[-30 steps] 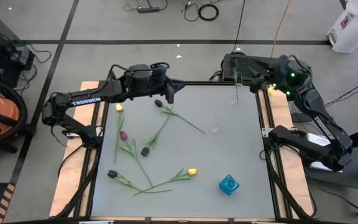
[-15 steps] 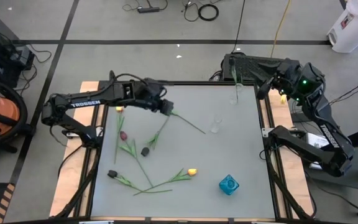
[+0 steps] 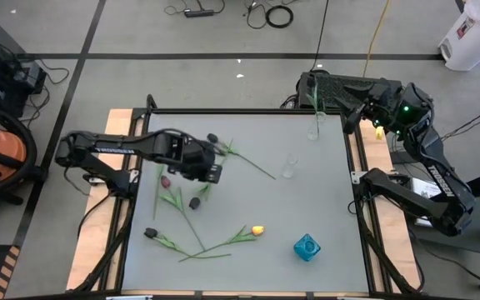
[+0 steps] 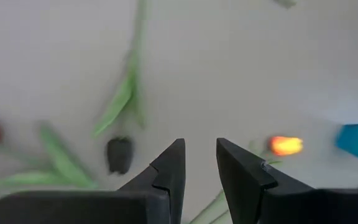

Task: Sort flowers into vase by color
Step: Put the middle black tulip into the top transparent vase

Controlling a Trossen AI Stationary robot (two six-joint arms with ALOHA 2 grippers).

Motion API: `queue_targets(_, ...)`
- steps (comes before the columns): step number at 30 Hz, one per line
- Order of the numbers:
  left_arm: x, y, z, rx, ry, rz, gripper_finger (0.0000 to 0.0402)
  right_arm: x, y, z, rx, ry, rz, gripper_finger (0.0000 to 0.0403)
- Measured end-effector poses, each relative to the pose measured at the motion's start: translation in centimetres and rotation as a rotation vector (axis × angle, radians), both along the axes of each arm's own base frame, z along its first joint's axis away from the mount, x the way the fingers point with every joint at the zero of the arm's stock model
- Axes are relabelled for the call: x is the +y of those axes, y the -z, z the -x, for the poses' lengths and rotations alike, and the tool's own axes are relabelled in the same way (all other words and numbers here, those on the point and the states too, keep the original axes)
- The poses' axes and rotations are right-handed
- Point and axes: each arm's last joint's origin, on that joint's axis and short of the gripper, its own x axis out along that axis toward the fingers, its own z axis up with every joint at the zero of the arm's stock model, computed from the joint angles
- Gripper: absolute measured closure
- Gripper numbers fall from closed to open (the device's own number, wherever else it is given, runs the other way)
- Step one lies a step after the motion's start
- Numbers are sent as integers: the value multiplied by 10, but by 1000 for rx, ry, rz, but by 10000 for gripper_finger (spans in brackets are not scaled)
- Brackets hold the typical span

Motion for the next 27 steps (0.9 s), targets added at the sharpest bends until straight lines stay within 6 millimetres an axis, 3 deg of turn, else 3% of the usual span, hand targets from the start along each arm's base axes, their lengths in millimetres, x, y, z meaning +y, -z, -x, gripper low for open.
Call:
queue_targets(7, -10, 27, -8, 95, -19, -10, 304, 1, 0, -1, -2, -50, -4, 170)
queue_targets(18, -19, 89, -38, 345, 64, -19, 304, 2, 3, -1, 12, -77, -31, 170)
queue_targets(23, -19, 104, -45, 370, 103, -20, 299, 2, 4, -1, 17, -77, -38, 170)
queue_targets(27, -15, 111, -52, 353, 136, -27, 270, 3, 4, -1, 15, -99, -39, 170)
